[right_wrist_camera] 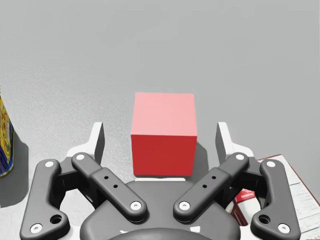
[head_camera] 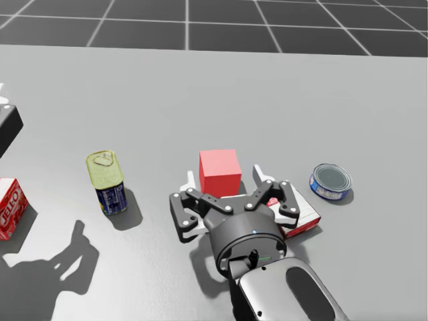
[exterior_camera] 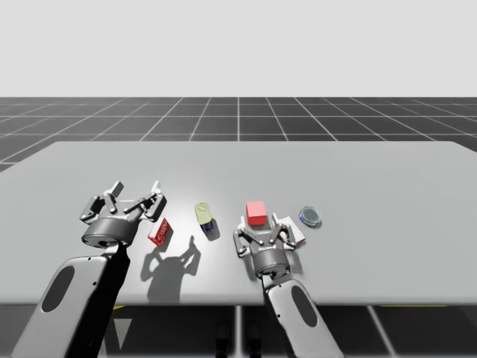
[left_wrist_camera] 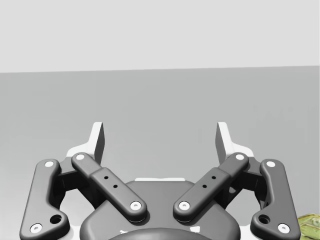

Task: Find the red cube and pick it up.

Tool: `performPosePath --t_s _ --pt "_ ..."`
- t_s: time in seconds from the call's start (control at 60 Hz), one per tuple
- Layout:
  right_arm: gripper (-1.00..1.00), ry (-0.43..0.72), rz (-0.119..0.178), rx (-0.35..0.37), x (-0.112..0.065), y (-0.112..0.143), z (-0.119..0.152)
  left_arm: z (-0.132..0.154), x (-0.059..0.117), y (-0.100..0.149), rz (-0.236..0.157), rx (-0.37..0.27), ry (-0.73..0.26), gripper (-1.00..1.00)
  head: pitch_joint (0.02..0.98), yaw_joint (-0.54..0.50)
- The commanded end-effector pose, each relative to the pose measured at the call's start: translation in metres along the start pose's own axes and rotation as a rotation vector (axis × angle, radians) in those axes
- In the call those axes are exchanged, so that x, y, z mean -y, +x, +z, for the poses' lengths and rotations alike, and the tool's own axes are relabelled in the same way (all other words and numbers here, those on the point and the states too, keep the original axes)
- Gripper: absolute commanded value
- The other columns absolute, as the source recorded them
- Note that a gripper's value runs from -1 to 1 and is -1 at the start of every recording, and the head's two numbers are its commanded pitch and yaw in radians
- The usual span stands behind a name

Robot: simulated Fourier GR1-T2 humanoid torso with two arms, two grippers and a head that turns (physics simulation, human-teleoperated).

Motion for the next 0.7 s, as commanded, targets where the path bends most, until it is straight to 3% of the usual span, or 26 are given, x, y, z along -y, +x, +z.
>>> performPosePath --t_s 0.017,0.15,0.5,0.517,0.55,0.567,0.7 --pt "-1.00 -0.024 0.035 -0.024 -0.005 -0.005 -0.017 0.000 -0.001 0.000 -0.001 0.002 0.003 -1.00 0.763 -0.09" --pt "-1.00 -0.044 0.054 -0.045 -0.004 -0.009 -0.031 0.000 -0.001 0.001 -0.001 0.001 0.003 -1.00 0.765 -0.08" --pt "-1.00 0.001 0.065 -0.106 -0.006 -0.019 -0.044 0.000 -0.002 0.000 -0.001 0.001 0.003 -1.00 0.762 -0.09" --pt "-0.85 -0.011 0.068 -0.092 -0.006 -0.019 -0.044 0.000 -0.002 0.000 -0.001 0.001 0.003 -1.00 0.761 -0.09" --pt "0.76 -0.028 0.069 -0.081 -0.006 -0.020 -0.044 0.000 -0.001 0.000 -0.002 0.000 0.003 -1.00 0.760 -0.09" --pt "0.93 -0.028 0.070 -0.082 -0.006 -0.020 -0.044 0.000 -0.001 0.000 -0.002 0.000 0.003 -1.00 0.760 -0.09" --pt "1.00 -0.036 0.068 -0.084 -0.004 -0.021 -0.043 0.000 -0.001 -0.001 -0.003 0.000 0.003 -1.00 0.752 -0.09"
